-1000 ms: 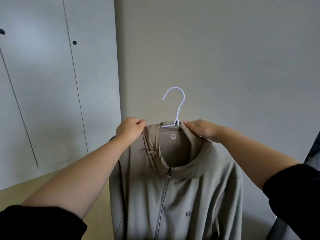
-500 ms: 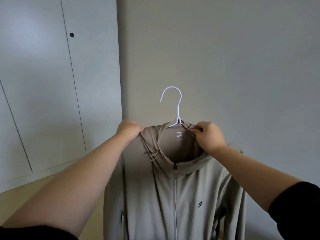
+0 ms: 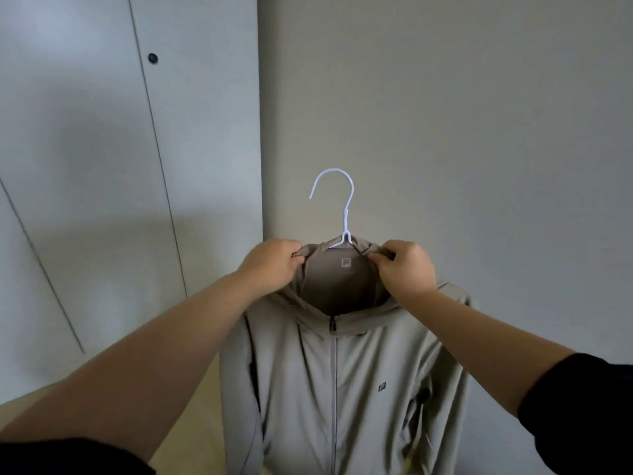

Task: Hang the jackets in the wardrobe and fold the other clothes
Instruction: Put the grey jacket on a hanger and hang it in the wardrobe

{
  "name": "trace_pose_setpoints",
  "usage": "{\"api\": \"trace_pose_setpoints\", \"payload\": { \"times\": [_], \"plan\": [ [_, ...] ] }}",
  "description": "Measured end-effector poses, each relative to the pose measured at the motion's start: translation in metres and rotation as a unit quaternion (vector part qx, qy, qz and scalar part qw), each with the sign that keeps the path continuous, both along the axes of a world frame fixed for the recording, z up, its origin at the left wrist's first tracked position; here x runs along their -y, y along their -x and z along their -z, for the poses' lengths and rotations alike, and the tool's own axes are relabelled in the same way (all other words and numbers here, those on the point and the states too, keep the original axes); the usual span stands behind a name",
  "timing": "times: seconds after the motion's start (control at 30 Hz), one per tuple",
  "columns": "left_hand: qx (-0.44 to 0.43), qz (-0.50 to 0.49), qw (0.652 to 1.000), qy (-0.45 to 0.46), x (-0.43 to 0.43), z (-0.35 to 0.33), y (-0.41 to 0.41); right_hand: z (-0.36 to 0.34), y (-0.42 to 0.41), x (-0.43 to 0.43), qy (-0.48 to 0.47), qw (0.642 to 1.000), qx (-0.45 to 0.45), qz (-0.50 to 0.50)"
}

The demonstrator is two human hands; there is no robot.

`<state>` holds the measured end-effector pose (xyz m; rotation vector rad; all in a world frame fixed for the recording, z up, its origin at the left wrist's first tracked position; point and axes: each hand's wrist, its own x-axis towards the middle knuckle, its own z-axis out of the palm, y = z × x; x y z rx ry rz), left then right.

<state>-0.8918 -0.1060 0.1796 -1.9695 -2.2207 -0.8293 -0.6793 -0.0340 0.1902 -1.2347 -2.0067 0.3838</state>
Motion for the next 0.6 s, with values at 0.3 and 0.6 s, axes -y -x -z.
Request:
{"api": "trace_pose_setpoints", "payload": {
  "times": [0.3, 0.6],
  "plan": [
    [0.222, 0.014, 0.975, 0.009, 0.066, -0.235, 0.069, -0.207, 0.119, 0.069, 0.096, 0.991, 0.048, -0.078],
    [0.481, -0.143, 0.852, -0.148, 0.135, -0.373, 0.16, -0.296, 0.251, 0.122, 0.092, 0.965, 0.136, -0.206]
  ]
}}
